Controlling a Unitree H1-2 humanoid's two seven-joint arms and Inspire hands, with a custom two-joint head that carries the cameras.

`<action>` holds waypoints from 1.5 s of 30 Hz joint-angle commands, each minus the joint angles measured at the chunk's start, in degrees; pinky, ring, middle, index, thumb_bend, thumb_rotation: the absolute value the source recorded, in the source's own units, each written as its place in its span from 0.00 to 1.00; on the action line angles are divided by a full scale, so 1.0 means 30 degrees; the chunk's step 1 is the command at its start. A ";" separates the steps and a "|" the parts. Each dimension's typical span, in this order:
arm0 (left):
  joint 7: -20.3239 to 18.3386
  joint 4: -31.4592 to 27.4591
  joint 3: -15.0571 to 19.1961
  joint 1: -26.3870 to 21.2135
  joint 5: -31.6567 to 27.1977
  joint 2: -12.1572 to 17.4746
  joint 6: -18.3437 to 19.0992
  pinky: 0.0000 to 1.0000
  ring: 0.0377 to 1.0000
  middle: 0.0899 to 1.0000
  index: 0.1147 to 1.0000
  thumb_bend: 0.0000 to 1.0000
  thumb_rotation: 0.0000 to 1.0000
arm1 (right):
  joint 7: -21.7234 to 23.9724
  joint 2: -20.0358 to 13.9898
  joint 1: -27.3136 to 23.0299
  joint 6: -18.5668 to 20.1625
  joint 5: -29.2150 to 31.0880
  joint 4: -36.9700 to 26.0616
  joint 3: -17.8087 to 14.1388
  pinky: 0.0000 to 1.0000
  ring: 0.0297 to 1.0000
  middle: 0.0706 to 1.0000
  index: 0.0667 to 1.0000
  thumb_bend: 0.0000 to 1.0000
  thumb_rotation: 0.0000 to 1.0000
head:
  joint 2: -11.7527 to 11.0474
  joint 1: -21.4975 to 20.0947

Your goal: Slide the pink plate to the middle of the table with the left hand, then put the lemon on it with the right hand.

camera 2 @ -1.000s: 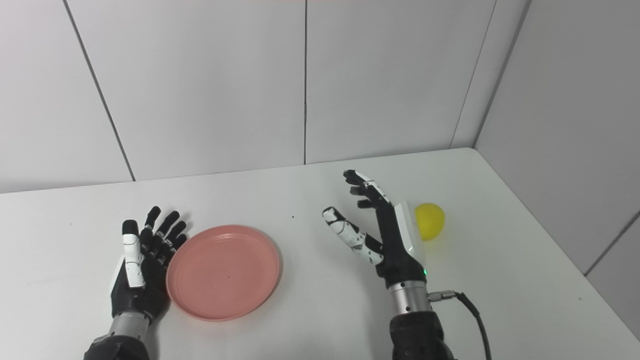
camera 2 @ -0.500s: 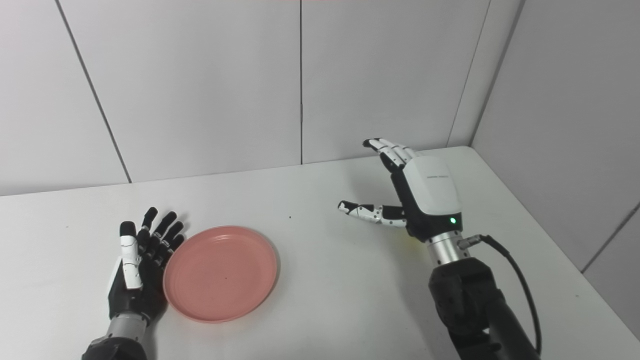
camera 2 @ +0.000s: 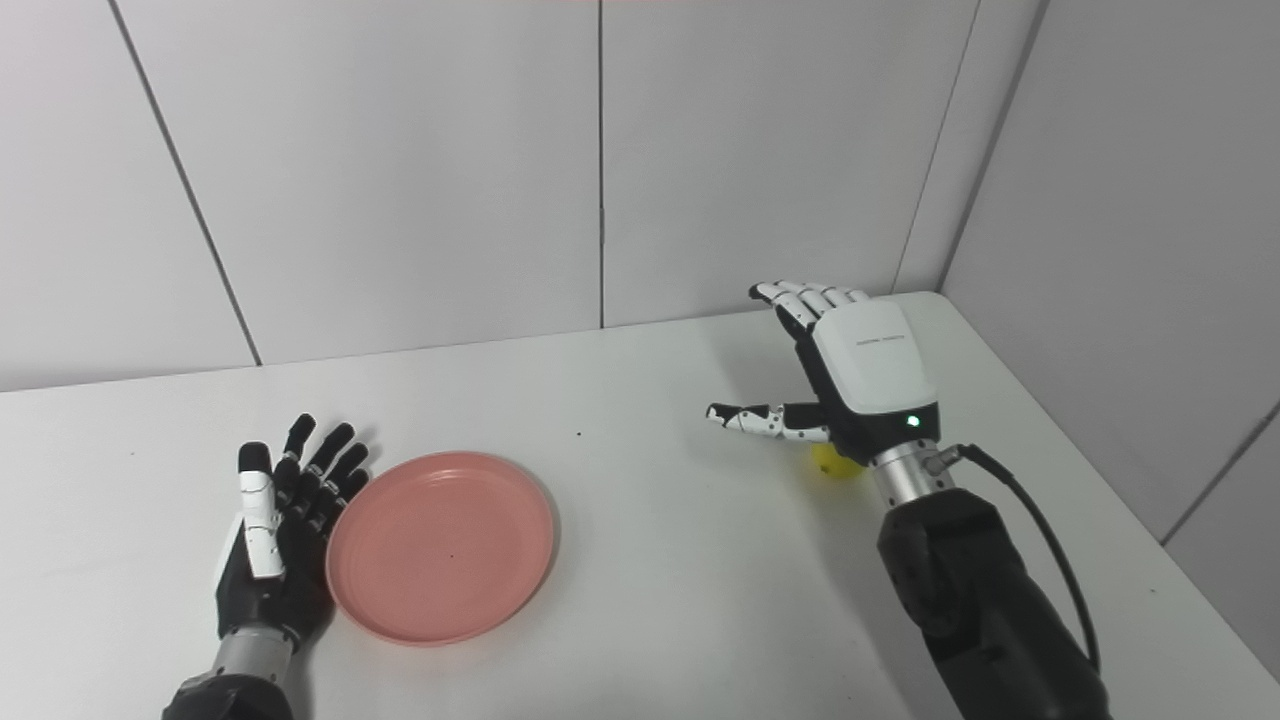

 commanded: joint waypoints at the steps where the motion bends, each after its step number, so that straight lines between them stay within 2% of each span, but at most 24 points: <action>1: 0.0295 0.0139 -0.0067 0.0356 0.0012 -0.0138 0.0659 0.93 0.89 0.88 0.97 0.81 0.91 | -0.0186 -0.0583 -0.0736 -0.0139 0.0014 0.0353 -0.0187 0.80 0.78 0.77 0.76 0.88 0.79 | 0.0019 0.0022; 4: 0.0237 0.0170 -0.0050 0.0352 -0.0040 -0.0113 0.0687 0.94 0.89 0.88 0.97 0.81 0.92 | 0.0058 -0.0557 -0.0695 0.0107 0.0288 0.0758 -0.0260 0.80 0.79 0.77 0.76 0.87 0.78 | 0.0019 0.0022; 11: 0.0169 0.0189 -0.0035 0.0350 -0.0129 -0.0067 0.0772 0.94 0.89 0.88 0.98 0.81 0.91 | -0.0798 -0.0409 -0.0409 -0.0025 0.0690 0.2097 -0.0407 0.77 0.78 0.78 0.78 0.85 0.75 | 0.0084 0.0075; 17: 0.0211 0.0228 -0.0037 0.0313 -0.0061 -0.0043 0.0746 0.94 0.89 0.88 0.97 0.80 0.92 | -0.0730 -0.0441 -0.0291 0.0151 0.1143 0.2814 -0.0461 0.74 0.78 0.78 0.78 0.83 0.70 | 0.0089 0.0069; 23: 0.0168 0.0265 -0.0025 0.0291 -0.0105 -0.0030 0.0730 0.94 0.89 0.88 0.98 0.79 0.91 | -0.0672 -0.0556 -0.0111 0.0252 0.1439 0.3312 -0.0516 0.74 0.78 0.79 0.78 0.83 0.73 | 0.0109 0.0085; 29: 0.0231 0.0250 -0.0063 0.0257 -0.0041 -0.0052 0.0810 0.94 0.89 0.88 0.98 0.78 0.92 | -0.0939 -0.0614 0.0214 0.0135 0.1575 0.3543 -0.0542 0.74 0.77 0.78 0.78 0.82 0.72 | 0.0083 0.0093; 45: 0.0175 0.0184 -0.0025 0.0289 -0.0156 -0.0052 0.0861 0.95 0.89 0.89 0.97 0.79 0.92 | -0.0487 -0.0943 0.0462 0.0733 0.1484 0.4098 -0.0514 0.74 0.79 0.79 0.78 0.82 0.72 | 0.0191 0.0100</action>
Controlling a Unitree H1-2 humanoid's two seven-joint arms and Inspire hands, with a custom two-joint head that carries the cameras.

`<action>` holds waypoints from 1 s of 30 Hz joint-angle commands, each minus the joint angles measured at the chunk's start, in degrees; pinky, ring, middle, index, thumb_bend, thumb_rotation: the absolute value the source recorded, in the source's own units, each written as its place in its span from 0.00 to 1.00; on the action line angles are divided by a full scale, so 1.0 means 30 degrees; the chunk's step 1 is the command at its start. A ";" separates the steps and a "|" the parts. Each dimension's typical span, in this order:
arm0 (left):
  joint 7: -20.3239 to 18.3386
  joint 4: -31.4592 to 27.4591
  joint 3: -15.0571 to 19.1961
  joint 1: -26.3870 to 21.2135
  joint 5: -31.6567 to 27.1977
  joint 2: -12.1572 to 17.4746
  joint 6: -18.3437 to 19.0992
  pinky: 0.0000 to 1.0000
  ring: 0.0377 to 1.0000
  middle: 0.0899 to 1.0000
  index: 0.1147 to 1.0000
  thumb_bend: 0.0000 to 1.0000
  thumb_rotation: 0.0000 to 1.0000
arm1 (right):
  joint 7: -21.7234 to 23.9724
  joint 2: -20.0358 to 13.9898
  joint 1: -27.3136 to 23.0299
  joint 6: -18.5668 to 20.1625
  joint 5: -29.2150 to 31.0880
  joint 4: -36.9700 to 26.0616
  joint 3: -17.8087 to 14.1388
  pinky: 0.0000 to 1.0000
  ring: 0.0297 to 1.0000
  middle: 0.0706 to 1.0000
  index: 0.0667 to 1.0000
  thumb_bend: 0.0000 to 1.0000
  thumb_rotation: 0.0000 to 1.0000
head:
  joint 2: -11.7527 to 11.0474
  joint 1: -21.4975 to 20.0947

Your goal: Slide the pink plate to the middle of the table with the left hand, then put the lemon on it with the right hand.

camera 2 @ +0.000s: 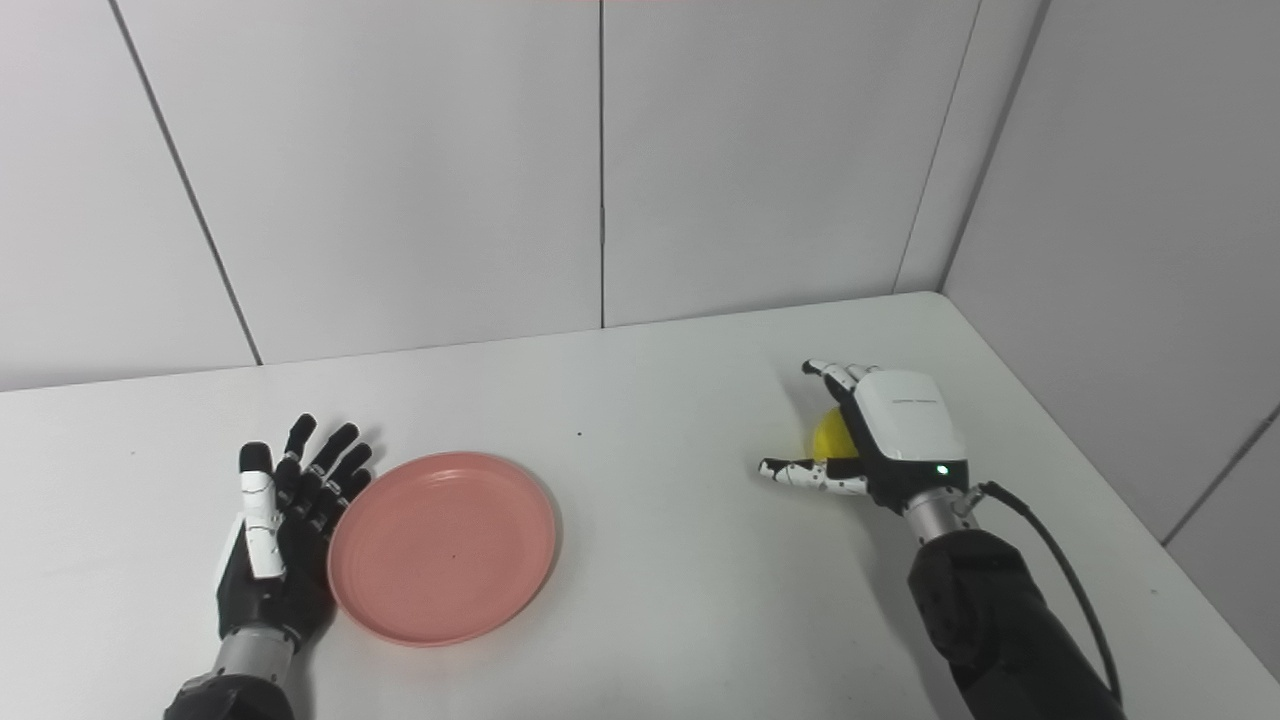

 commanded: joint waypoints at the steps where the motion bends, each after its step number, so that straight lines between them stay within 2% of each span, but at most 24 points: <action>1: 0.0178 0.0216 -0.0060 0.0279 -0.0067 -0.0007 0.0825 0.95 0.89 0.89 0.97 0.79 0.93 | -0.0361 -0.0592 -0.0432 0.0382 0.0020 -0.0111 -0.0268 0.74 0.79 0.79 0.78 0.82 0.72 | -0.0023 0.0090; 12: 0.0158 0.0207 -0.0105 0.0264 0.0021 0.0033 0.0803 0.95 0.89 0.89 0.98 0.79 0.94 | -0.0448 -0.0987 -0.1052 0.0167 0.0018 0.1509 0.0073 0.73 0.79 0.79 0.76 0.83 0.71 | 0.0021 0.0206; 18: 0.0267 -0.0050 -0.0176 0.0315 0.0122 -0.0012 0.1016 0.94 0.89 0.88 0.97 0.78 0.94 | -0.0504 -0.1040 -0.1324 0.0030 0.0371 0.2336 0.0244 0.59 0.71 0.75 0.72 0.82 0.65 | 0.0084 0.0329; 21: 0.0348 -0.0182 -0.0202 0.0330 0.0183 -0.0062 0.1115 0.94 0.88 0.88 0.98 0.78 0.95 | -0.0456 -0.0976 -0.1484 0.0063 0.0639 0.2834 0.0326 0.56 0.69 0.73 0.69 0.81 0.64 | 0.0098 0.0362; 26: 0.0352 0.0018 -0.0228 0.0266 0.0235 -0.0014 0.1042 0.94 0.88 0.87 0.98 0.79 0.94 | -0.0762 -0.0817 -0.1704 -0.0417 0.1404 0.3541 0.0454 0.47 0.58 0.61 0.61 0.73 0.60 | 0.0099 0.0410; 28: 0.0344 0.0054 -0.0245 0.0252 0.0257 -0.0010 0.0991 0.94 0.88 0.87 0.98 0.78 0.94 | -0.1441 -0.0696 -0.1804 -0.1037 0.1901 0.4076 0.0447 0.40 0.47 0.52 0.54 0.68 0.54 | 0.0102 0.0428; 30: 0.0371 -0.0060 -0.0280 0.0267 0.0288 -0.0016 0.1067 0.93 0.88 0.87 0.98 0.78 0.94 | -0.1926 -0.0664 -0.1883 -0.1303 0.2144 0.4433 0.0597 0.34 0.39 0.44 0.47 0.65 0.52 | 0.0102 0.0428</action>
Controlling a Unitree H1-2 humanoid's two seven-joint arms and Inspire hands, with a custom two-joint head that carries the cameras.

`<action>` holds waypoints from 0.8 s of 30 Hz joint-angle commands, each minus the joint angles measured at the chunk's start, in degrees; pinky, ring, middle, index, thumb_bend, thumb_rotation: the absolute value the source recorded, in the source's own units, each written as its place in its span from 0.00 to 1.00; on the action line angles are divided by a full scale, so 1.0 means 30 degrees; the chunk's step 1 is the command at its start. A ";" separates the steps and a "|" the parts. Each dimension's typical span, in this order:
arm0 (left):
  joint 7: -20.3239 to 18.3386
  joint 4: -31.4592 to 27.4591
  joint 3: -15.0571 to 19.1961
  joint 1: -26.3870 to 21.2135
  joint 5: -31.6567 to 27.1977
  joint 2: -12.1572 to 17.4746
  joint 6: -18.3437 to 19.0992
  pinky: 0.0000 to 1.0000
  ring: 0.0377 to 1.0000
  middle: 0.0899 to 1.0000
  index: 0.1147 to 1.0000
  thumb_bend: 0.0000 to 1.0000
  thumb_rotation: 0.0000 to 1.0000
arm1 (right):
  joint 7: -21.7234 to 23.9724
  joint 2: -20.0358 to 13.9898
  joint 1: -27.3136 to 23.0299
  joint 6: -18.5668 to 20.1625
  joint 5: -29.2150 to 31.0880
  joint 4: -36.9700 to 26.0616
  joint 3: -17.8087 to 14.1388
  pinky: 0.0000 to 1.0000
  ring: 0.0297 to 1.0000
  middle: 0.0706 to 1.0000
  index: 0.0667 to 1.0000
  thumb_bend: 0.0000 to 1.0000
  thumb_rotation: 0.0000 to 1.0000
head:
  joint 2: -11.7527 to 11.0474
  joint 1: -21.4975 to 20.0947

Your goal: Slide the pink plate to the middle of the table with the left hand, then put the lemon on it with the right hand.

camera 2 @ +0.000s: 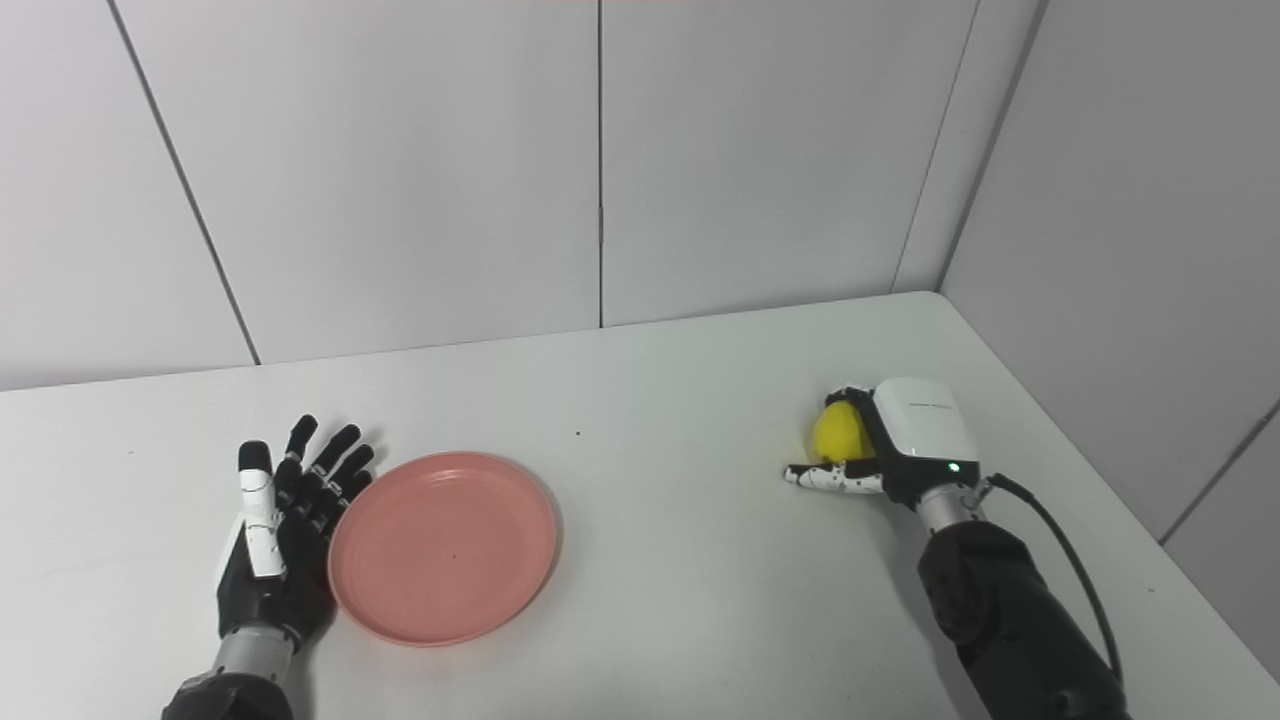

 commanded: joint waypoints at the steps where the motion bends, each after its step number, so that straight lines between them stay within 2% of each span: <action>1: 0.0217 0.0184 -0.0167 0.0240 0.0190 -0.0021 0.0605 0.93 0.88 0.87 0.98 0.78 0.95 | -0.0531 -0.0196 -0.0303 -0.0893 0.0450 0.0218 0.0151 0.30 0.34 0.39 0.44 0.62 0.51 | -0.0006 -0.0012; 4: 0.0270 0.0134 -0.0205 0.0273 0.0198 -0.0031 0.0609 0.93 0.88 0.87 0.98 0.77 0.95 | -0.0677 -0.0289 -0.0304 -0.0998 0.0689 0.0295 0.0368 0.26 0.29 0.34 0.39 0.58 0.50 | 0.0010 -0.0015; 10: 0.0277 0.0065 -0.0226 0.0344 0.0118 -0.0051 0.0739 0.92 0.87 0.87 0.98 0.77 0.95 | -0.0754 -0.0666 -0.0223 -0.1704 0.1225 0.0264 0.0773 0.25 0.29 0.32 0.37 0.52 0.45 | 0.0041 0.0005; 19: 0.0277 0.0009 -0.0248 0.0419 0.0050 -0.0113 0.0833 0.93 0.88 0.87 0.98 0.77 0.96 | -0.0621 -0.1060 -0.0207 -0.2240 0.1590 -0.0690 0.0956 0.21 0.25 0.29 0.34 0.52 0.42 | 0.0086 0.0029; 23: 0.0292 0.0050 -0.0307 0.0436 0.0093 -0.0147 0.0798 0.93 0.88 0.87 0.98 0.78 0.96 | 0.0043 -0.1197 -0.0270 -0.1835 0.1661 -0.2088 0.0920 0.19 0.22 0.26 0.31 0.54 0.41 | 0.0087 0.0106; 24: 0.0309 0.0052 -0.0321 0.0441 0.0112 -0.0163 0.0791 0.94 0.88 0.88 0.98 0.78 0.96 | 0.0282 -0.1240 -0.0313 -0.1721 0.1606 -0.2467 0.0932 0.19 0.22 0.26 0.32 0.54 0.44 | 0.0087 0.0106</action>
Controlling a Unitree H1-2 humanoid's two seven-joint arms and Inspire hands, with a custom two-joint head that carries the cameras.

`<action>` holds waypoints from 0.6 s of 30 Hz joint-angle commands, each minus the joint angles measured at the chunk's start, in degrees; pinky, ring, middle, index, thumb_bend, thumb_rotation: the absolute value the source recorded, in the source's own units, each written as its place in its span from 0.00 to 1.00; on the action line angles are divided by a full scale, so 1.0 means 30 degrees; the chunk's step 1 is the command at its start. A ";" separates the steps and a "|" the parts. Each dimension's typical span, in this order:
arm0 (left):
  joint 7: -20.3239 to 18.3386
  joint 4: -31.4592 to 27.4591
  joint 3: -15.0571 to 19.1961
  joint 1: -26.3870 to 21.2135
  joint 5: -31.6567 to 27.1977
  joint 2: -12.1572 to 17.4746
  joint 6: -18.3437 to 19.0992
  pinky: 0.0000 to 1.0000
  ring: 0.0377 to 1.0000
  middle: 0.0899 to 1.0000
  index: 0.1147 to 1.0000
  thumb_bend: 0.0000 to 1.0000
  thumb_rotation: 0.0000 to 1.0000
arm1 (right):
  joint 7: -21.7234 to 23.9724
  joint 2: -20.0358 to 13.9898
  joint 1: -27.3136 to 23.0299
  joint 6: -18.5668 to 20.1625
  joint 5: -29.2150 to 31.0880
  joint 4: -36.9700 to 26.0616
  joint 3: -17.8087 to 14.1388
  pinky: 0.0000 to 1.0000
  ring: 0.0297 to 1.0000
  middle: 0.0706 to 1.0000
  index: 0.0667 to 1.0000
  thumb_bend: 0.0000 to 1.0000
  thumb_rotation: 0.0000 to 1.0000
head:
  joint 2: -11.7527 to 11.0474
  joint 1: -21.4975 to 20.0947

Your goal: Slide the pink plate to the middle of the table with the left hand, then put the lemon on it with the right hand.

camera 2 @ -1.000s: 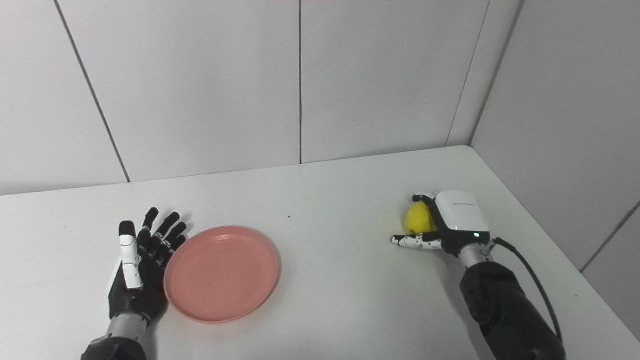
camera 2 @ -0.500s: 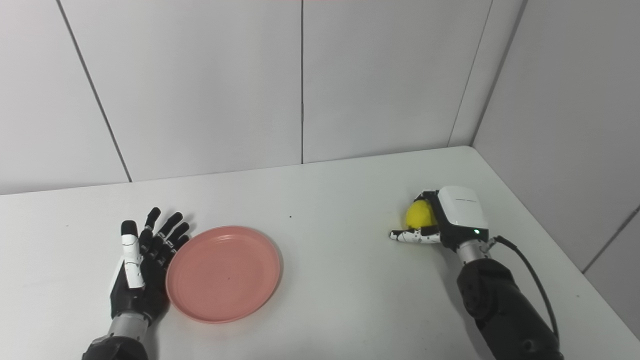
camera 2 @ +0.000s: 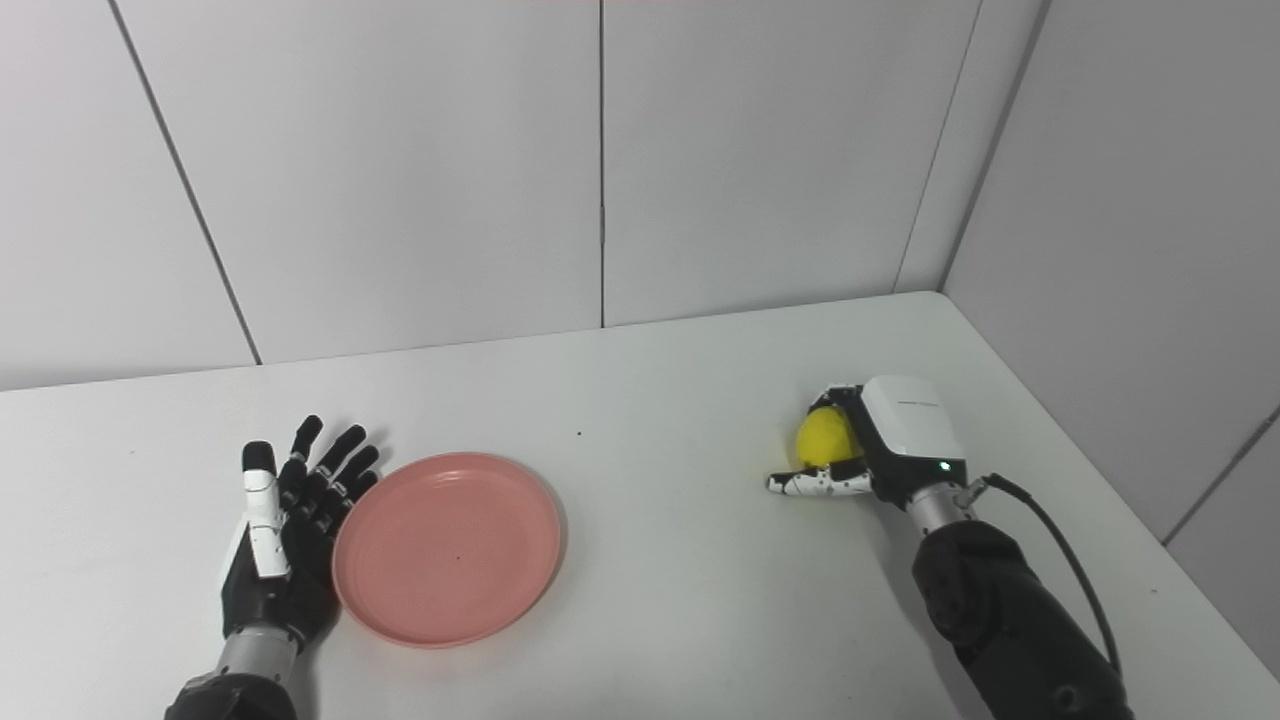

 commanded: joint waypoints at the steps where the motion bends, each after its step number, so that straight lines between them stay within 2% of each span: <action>1: 0.0247 0.0186 -0.0176 0.0381 0.0129 -0.0185 0.0699 0.93 0.88 0.87 0.98 0.78 0.96 | 0.0228 -0.0797 -0.0647 -0.0431 0.0028 -0.1328 -0.0251 0.19 0.22 0.26 0.32 0.54 0.47 | 0.0010 0.0149; 4: 0.0328 0.0079 -0.0267 0.0412 0.0153 -0.0264 0.0868 0.93 0.88 0.87 0.98 0.78 0.96 | 0.0158 -0.0792 -0.0794 -0.0911 -0.0268 -0.2482 -0.0251 0.18 0.21 0.26 0.33 0.54 0.41 | 0.0001 0.0252; 10: 0.0622 -0.0115 -0.0361 0.0484 0.0216 -0.0578 0.0991 0.93 0.86 0.86 0.97 0.78 0.94 | 0.1039 -0.0764 -0.1106 -0.0924 -0.0475 -0.4077 -0.0229 0.19 0.22 0.28 0.36 0.53 0.38 | -0.0022 0.0638; 15: 0.0826 -0.0208 -0.0585 0.0582 0.0213 -0.0909 0.1059 0.96 0.87 0.86 0.97 0.80 0.93 | 0.1767 -0.0714 -0.1335 -0.1242 -0.0410 -0.5293 -0.0305 0.18 0.21 0.27 0.34 0.54 0.41 | 0.0061 0.1900; 18: 0.1076 -0.0122 -0.0739 0.0600 0.0425 -0.1138 0.0851 0.94 0.86 0.85 0.96 0.80 0.92 | 0.1876 -0.0787 -0.1508 -0.1873 -0.0292 -0.5689 -0.0288 0.19 0.22 0.27 0.35 0.54 0.40 | 0.0105 0.2867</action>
